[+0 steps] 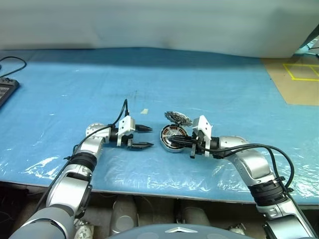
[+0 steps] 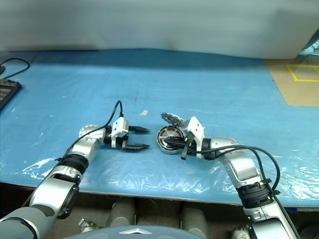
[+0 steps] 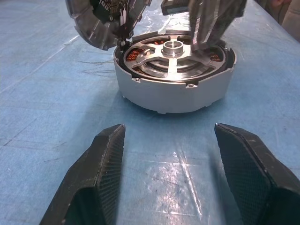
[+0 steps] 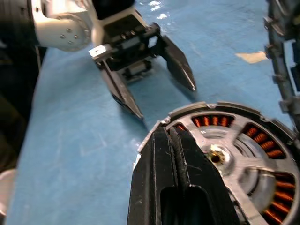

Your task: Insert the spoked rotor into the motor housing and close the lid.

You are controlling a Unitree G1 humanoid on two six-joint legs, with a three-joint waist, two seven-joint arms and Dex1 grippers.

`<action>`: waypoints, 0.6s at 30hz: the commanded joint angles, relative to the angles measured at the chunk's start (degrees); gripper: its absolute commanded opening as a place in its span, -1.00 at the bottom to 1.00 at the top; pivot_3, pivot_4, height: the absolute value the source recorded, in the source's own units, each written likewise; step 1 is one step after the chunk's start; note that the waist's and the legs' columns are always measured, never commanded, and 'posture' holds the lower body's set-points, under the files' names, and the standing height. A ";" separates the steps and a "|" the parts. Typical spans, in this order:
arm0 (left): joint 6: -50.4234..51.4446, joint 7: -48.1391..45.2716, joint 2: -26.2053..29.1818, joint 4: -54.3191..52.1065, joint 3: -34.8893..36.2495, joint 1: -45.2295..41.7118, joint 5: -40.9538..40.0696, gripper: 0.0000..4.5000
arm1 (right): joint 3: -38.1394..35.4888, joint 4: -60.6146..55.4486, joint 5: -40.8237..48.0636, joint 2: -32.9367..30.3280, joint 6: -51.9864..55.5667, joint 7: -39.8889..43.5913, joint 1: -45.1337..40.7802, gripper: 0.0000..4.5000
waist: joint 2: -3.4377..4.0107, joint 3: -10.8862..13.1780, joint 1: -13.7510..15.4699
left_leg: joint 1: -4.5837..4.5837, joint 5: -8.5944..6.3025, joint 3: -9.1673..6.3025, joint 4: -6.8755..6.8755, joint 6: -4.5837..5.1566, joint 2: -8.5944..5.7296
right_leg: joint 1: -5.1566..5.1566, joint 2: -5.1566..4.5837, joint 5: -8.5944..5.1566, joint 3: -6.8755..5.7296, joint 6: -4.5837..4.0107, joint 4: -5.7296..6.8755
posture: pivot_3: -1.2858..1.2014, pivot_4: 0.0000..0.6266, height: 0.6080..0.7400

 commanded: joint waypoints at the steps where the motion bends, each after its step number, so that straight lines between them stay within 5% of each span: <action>1: -0.15 -0.04 -0.04 -0.62 0.93 -1.40 -0.43 0.42 | -3.04 -5.36 4.64 -1.65 2.60 1.53 0.22 -0.99 | 0.00 0.00 0.07 | 0.00 0.00 -0.01 0.00 0.00 0.00 | 0.00 0.00 0.00 -0.01 0.00 0.00 | 0.03 -0.52 1.00; 11: 0.05 -0.08 -0.22 -1.11 1.14 -1.10 -0.86 0.42 | -6.06 -2.04 -0.78 -13.85 0.18 2.40 3.95 -0.99 | 0.00 0.00 0.20 | -0.05 0.00 -0.01 -0.01 0.00 -0.01 | 0.01 -0.01 0.01 -0.03 0.02 -0.09 | 0.03 -0.52 1.00; 18: 0.30 0.56 -0.72 -1.24 1.53 -0.84 -0.98 0.42 | -7.79 9.77 -5.38 -11.38 -4.73 -3.75 -3.85 -0.99 | 0.01 0.01 -0.63 | -0.03 0.00 0.00 0.06 0.00 0.00 | 0.00 0.01 0.01 -0.01 0.01 -0.03 | 0.03 -0.52 1.00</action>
